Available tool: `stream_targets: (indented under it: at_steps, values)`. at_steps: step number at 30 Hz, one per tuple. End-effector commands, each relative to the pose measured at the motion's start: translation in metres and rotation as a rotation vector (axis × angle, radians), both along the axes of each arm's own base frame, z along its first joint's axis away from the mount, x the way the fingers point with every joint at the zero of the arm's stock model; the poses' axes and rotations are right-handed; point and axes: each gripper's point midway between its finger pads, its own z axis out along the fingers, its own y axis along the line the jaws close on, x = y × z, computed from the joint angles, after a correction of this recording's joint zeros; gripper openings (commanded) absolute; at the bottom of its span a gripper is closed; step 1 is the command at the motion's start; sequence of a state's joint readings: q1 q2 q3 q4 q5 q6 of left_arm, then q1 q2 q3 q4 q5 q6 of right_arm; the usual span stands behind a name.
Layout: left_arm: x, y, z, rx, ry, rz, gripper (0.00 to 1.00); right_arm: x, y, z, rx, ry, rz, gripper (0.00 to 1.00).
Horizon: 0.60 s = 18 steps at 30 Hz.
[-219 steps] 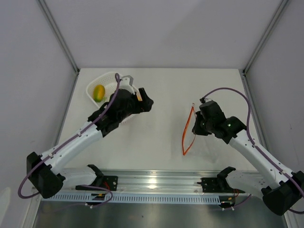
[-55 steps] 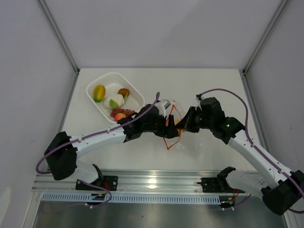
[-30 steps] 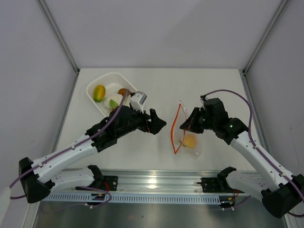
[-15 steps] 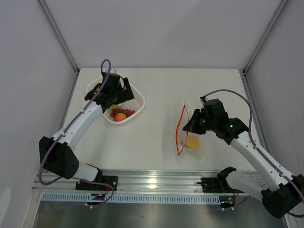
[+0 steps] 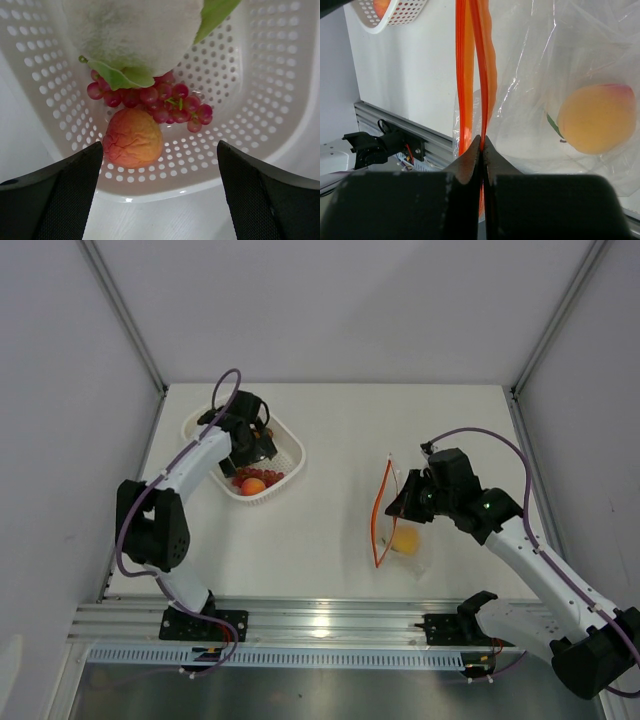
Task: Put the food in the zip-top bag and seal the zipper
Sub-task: Pick up the fake fruit from the bin.
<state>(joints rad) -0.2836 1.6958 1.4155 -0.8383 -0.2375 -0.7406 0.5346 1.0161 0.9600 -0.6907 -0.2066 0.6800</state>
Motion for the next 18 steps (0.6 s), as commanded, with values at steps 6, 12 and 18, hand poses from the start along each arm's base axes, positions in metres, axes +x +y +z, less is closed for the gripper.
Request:
stream_targets:
  at_steps: [6,12,18]
  values:
    - [-0.015,0.017,-0.018,0.045,0.064,0.145,0.93,0.002,0.0,0.008,0.006,-0.033,-0.001,0.0]
    - [-0.023,0.018,-0.031,0.052,0.101,0.158,0.93,0.003,0.001,0.007,0.014,-0.03,-0.006,0.0]
    - [-0.025,0.019,-0.045,0.06,0.135,0.175,0.93,0.005,0.005,0.008,0.029,-0.032,-0.001,0.0]
